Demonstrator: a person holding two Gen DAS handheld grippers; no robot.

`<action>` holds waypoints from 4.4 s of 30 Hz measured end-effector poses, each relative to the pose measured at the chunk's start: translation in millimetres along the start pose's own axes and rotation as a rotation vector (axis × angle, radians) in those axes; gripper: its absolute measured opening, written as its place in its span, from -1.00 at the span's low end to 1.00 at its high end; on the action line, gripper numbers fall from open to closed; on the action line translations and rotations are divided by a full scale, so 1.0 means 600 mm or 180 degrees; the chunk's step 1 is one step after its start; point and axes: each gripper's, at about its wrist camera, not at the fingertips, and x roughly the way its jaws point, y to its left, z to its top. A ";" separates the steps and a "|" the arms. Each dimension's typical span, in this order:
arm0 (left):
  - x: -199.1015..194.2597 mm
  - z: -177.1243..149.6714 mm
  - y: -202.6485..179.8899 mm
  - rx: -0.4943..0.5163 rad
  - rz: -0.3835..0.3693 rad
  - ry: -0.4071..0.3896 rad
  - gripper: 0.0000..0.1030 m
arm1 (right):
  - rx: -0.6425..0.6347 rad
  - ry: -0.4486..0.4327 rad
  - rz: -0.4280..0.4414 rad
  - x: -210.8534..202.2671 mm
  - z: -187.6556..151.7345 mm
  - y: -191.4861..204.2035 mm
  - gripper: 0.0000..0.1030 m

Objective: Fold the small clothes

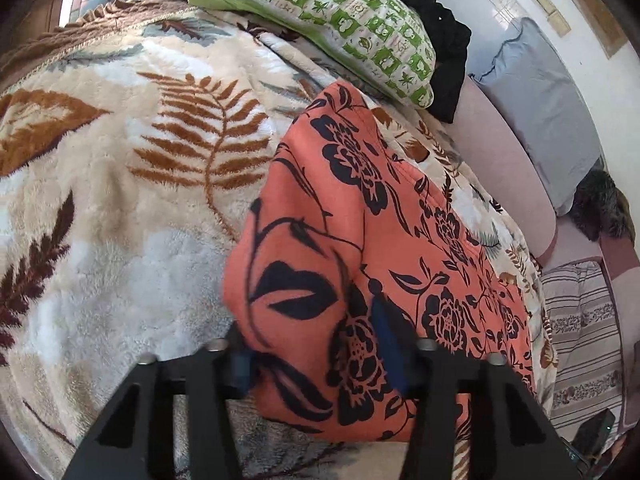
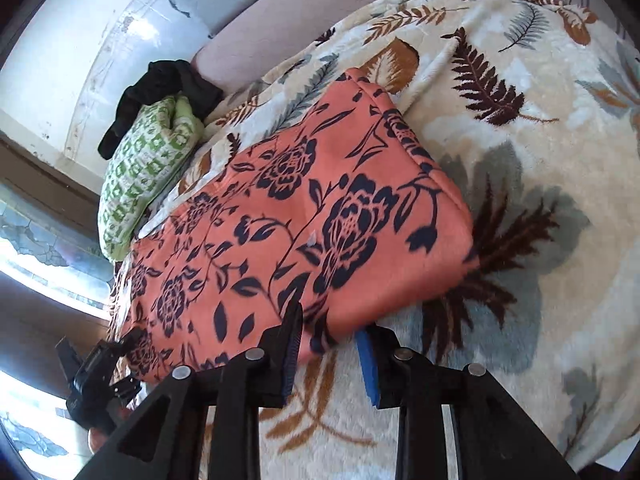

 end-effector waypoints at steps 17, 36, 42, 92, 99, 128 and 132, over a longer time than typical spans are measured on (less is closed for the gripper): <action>0.023 0.011 -0.007 0.0067 0.0018 -0.0058 -0.45 | -0.0957 0.0218 0.0090 0.170 0.026 0.179 -0.47; 0.006 -0.076 -0.330 0.2051 0.0393 -0.0339 -0.49 | 0.0410 0.0178 0.1282 0.072 0.162 0.010 -0.35; 0.143 -0.187 -0.414 0.2805 0.0753 0.0147 0.07 | 0.0638 0.0386 0.1647 0.095 0.189 -0.025 0.46; 0.126 -0.103 -0.318 0.2005 -0.0196 0.0598 0.72 | -0.0622 -0.0440 0.0223 0.021 0.222 0.031 -0.08; 0.131 -0.108 -0.320 0.2062 -0.0220 0.0671 0.73 | -0.0355 0.0140 -0.0171 0.171 0.257 0.008 -0.50; 0.104 -0.081 -0.282 0.1849 -0.0046 0.0736 0.76 | -0.1051 0.0657 -0.0035 0.038 0.120 0.081 -0.46; 0.106 -0.083 -0.283 0.1850 -0.0058 0.0751 0.76 | -0.1118 0.0605 -0.0035 0.102 0.183 0.152 -0.46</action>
